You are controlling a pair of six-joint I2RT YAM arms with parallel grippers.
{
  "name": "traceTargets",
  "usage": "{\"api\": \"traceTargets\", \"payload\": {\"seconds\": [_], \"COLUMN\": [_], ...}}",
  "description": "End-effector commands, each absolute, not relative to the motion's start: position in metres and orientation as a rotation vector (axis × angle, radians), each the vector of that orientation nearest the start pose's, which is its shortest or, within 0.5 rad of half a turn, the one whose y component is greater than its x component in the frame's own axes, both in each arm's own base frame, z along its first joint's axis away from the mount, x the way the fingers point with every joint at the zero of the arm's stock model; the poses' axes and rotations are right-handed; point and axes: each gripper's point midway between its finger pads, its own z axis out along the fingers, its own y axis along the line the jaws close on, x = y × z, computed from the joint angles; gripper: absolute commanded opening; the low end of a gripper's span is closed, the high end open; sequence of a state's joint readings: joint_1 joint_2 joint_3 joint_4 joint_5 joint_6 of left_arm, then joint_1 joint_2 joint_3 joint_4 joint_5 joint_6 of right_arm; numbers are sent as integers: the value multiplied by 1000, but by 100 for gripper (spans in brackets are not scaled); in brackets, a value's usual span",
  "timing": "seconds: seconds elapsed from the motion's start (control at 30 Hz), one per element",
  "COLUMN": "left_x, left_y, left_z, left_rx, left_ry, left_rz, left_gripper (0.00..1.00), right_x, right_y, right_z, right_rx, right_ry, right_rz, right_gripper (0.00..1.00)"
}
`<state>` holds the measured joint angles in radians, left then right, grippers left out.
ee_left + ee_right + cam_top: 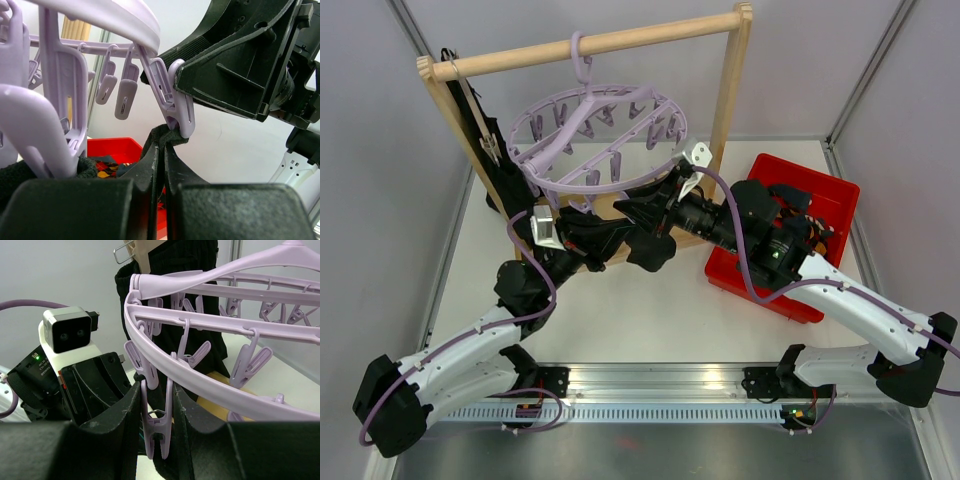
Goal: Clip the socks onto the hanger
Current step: Clamp the sock onto the hanger.
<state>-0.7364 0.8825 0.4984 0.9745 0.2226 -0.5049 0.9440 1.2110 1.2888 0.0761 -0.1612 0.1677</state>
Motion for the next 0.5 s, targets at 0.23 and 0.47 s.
{"api": "traceTargets", "payload": {"seconds": [0.23, 0.47], "left_x": [186, 185], "left_y": [-254, -252], "left_z": [417, 419], "left_rx": [344, 340], "left_ry": [916, 907], "left_rz": [-1286, -1290], "left_gripper": [2, 2], "right_x": [192, 192], "right_y": [359, 358], "right_z": [427, 424], "right_rx": [-789, -789], "right_ry": [1315, 1298], "right_rz": [1078, 1072], "right_gripper": [0, 0]}}
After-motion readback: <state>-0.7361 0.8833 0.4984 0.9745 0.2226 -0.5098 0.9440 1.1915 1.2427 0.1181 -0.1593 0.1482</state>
